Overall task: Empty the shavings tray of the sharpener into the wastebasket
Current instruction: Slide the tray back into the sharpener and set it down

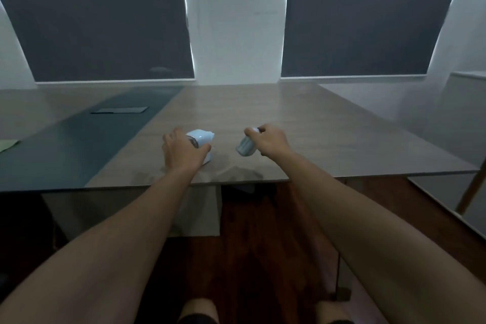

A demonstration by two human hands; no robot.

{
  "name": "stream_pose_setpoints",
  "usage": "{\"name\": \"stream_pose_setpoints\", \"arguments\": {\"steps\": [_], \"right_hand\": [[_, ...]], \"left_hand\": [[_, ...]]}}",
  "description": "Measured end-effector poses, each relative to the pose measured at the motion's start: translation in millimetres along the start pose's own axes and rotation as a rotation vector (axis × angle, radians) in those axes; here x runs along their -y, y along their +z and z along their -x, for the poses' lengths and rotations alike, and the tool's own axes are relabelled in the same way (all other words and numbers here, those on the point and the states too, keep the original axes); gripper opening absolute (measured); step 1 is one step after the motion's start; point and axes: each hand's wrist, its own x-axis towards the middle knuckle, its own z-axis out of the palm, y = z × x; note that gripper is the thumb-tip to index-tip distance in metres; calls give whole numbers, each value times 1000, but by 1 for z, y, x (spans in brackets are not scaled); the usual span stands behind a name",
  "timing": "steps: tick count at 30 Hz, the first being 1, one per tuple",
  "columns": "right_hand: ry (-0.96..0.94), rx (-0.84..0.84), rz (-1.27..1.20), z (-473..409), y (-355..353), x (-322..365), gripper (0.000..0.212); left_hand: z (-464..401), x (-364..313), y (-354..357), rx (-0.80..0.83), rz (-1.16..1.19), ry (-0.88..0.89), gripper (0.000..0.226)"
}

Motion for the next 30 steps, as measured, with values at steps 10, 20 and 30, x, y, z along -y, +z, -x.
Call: {"name": "stream_pose_setpoints", "arguments": {"steps": [10,20,30], "right_hand": [[287,-7,-604,-41,59,-17,32],[295,77,-745,-60,87,-19,34],[148,131,-566,-57,108,-7,40]], "left_hand": [[-34,36,26,-15,262,-15,74],[-49,49,49,-85,451,-239,45],[-52,49,51,-97,429,-186,38]]}}
